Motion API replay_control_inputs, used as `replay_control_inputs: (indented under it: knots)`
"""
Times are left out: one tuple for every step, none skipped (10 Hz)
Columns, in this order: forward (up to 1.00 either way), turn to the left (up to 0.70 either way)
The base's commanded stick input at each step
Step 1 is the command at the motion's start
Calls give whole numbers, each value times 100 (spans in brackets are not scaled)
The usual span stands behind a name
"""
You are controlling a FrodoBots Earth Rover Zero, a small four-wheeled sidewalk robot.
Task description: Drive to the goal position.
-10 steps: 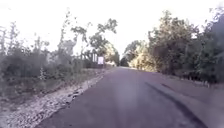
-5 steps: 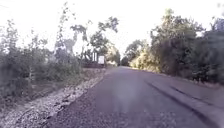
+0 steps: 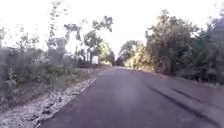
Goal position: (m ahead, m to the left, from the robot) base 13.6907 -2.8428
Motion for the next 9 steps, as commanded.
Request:
replay_control_inputs:
  knots:
    - [100,0]
    - [100,0]
    - [100,0]
    - [100,0]
    - [100,0]
    - [100,0]
    - [100,0]
    - [100,0]
    - [100,0]
